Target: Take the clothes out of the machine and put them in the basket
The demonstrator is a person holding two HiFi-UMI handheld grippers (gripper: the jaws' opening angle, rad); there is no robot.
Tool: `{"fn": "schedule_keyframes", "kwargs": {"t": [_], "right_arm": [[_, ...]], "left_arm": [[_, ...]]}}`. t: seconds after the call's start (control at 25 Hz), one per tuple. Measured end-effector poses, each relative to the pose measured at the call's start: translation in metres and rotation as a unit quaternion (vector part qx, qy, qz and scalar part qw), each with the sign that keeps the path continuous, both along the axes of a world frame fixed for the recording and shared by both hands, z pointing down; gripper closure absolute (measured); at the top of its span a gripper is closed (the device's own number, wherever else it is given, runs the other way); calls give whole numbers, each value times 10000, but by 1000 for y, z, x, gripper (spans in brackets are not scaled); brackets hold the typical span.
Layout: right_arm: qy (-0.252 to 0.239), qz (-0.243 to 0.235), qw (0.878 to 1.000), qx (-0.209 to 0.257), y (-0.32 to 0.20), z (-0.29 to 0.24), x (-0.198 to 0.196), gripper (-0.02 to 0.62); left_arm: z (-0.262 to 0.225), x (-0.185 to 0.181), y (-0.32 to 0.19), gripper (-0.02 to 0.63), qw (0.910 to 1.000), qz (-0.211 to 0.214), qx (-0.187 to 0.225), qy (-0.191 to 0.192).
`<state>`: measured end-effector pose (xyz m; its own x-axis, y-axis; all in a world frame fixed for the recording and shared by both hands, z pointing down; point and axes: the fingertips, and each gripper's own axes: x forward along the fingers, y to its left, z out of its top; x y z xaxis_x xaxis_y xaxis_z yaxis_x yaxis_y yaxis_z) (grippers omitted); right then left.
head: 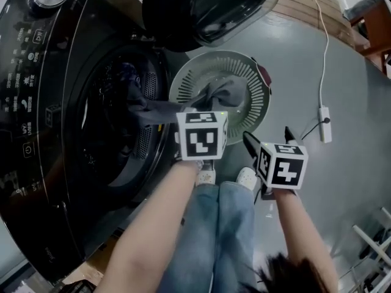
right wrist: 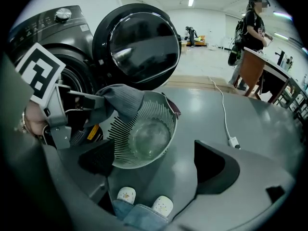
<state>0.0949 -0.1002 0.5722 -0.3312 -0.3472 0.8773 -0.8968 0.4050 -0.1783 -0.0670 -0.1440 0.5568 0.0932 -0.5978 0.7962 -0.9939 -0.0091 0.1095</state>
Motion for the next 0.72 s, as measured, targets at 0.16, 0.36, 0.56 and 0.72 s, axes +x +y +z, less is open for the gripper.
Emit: {"fn": "schedule_keyframes", "kwargs": {"t": [0.16, 0.36, 0.56, 0.72], "right_arm": [[-4, -11, 10000, -29, 3, -1, -3, 78], [0, -105, 9999, -27, 7, -1, -11, 78], [-43, -151, 9999, -43, 9, 3, -21, 78], [-41, -214, 9997, -76, 12, 7, -31, 78]], "left_arm": [[13, -5, 8, 203, 9985, 100, -329, -424], [26, -17, 24, 129, 9968, -45, -624, -490], [33, -45, 40, 129, 9928, 87, -718, -960], [35, -72, 49, 129, 9884, 25, -745, -1319]]}}
